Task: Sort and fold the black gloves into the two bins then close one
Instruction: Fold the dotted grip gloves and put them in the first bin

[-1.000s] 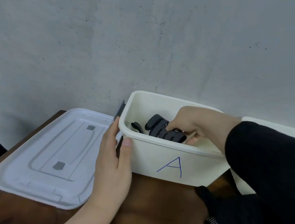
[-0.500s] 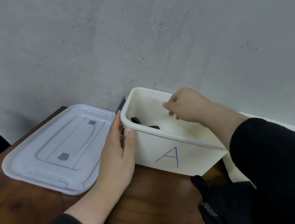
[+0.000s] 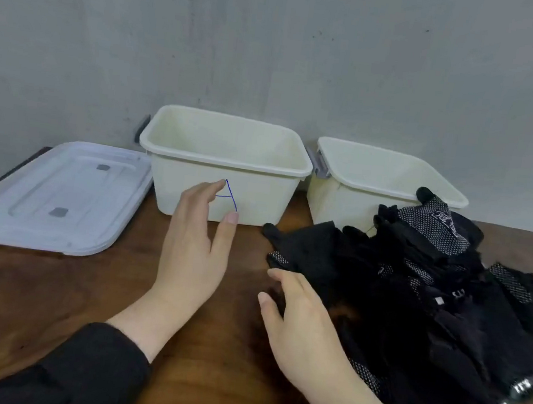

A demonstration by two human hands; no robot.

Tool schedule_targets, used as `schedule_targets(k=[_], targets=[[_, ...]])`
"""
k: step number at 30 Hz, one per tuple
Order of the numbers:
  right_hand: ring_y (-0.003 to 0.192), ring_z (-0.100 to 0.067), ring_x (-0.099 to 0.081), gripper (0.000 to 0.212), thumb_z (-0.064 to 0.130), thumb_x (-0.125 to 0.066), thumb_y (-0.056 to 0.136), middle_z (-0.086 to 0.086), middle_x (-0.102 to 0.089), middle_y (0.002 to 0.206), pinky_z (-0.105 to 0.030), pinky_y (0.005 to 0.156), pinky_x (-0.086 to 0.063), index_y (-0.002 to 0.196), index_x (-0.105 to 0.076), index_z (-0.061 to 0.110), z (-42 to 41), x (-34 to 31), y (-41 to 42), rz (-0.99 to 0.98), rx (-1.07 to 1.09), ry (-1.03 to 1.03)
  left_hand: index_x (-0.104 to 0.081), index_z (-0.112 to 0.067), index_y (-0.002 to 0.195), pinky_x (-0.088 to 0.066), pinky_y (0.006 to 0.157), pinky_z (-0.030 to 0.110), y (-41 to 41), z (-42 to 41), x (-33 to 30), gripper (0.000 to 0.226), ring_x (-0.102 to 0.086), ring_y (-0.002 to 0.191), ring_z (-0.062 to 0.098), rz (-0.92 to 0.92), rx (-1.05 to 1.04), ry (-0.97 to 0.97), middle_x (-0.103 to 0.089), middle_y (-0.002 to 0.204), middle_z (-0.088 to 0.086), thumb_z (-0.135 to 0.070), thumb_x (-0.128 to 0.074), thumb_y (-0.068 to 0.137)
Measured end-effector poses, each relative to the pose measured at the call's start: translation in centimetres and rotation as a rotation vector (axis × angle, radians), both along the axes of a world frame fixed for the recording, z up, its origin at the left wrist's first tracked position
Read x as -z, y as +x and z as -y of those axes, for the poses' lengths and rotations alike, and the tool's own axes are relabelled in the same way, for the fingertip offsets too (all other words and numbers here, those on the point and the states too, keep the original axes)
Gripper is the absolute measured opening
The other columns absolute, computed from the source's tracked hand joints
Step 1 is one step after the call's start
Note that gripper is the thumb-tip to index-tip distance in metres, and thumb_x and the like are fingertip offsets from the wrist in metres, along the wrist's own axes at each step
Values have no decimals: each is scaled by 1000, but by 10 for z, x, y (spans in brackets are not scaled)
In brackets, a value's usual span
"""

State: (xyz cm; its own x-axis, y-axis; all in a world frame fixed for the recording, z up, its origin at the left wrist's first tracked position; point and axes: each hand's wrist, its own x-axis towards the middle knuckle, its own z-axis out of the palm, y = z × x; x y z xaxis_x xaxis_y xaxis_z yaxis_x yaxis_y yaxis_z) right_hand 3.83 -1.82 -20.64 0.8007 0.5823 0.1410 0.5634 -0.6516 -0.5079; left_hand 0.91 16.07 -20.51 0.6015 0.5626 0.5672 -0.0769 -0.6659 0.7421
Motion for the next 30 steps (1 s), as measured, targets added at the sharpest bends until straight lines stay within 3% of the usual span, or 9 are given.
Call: schedule_targets(k=[3,7,9,11,14,18,21,26,30], targets=[[131,0,-46,40,34,-45,106,20,-48,143,-9,103,-33,146,-46,30,29,9,-10,-31,26,69,-34,-32,152,-37,107,24,-7,45,11,48,-43,128,-1,-209,140,-28,-43,142,-17,-34,-44,105],[116,4,-54,36,31,-51,104,18,-56,130,-5,92,-40,140,-55,29,64,-17,-7,23,57,176,-28,-37,155,-39,105,25,-15,77,29,51,-47,132,4,-420,239,2,-45,149,-13,-30,-42,106],[107,3,-55,32,26,-57,101,17,-60,119,-9,90,-46,133,-62,23,82,-37,-4,133,30,235,-30,-34,155,-37,104,23,-19,85,31,52,-45,136,9,-482,259,119,-43,153,-11,-34,-45,106],[103,-5,-59,26,22,-63,98,11,-64,113,-22,92,-49,123,-68,18,103,-60,6,338,24,265,-32,-32,155,-32,103,18,-21,91,28,53,-41,138,7,-482,262,155,-40,154,-12,-38,-47,105],[111,-19,-58,27,21,-66,95,1,-66,117,-27,97,-42,121,-69,15,134,-98,37,509,69,181,-36,-30,153,-28,104,16,-21,100,21,51,-39,139,6,-452,256,205,-40,155,-13,-39,-47,104],[125,-30,-56,50,39,-67,93,-5,-59,137,-45,104,-45,139,-57,22,161,-128,94,325,215,-238,-41,-27,151,-31,105,18,-12,116,3,48,-42,137,6,-397,249,206,-44,152,-11,-37,-48,104],[124,-29,-56,53,58,-65,89,1,-61,134,-47,102,-42,135,-56,33,159,-119,114,254,226,-420,-44,-26,149,-31,106,20,-3,134,-12,45,-41,137,6,-354,268,213,-45,152,-11,-36,-47,105],[114,-27,-56,19,42,-57,99,5,-60,108,-46,95,-34,110,-69,34,148,-99,130,246,232,-392,-46,-26,147,-29,106,18,1,152,-27,43,-40,137,5,-326,298,235,-45,150,-12,-36,-47,105],[89,-32,-59,34,40,-49,103,-5,-64,88,-42,84,-48,91,-68,15,154,-103,140,163,221,-118,-47,-28,146,-29,106,17,-6,152,-30,42,-40,136,2,-322,297,228,-45,149,-15,-37,-47,104]])
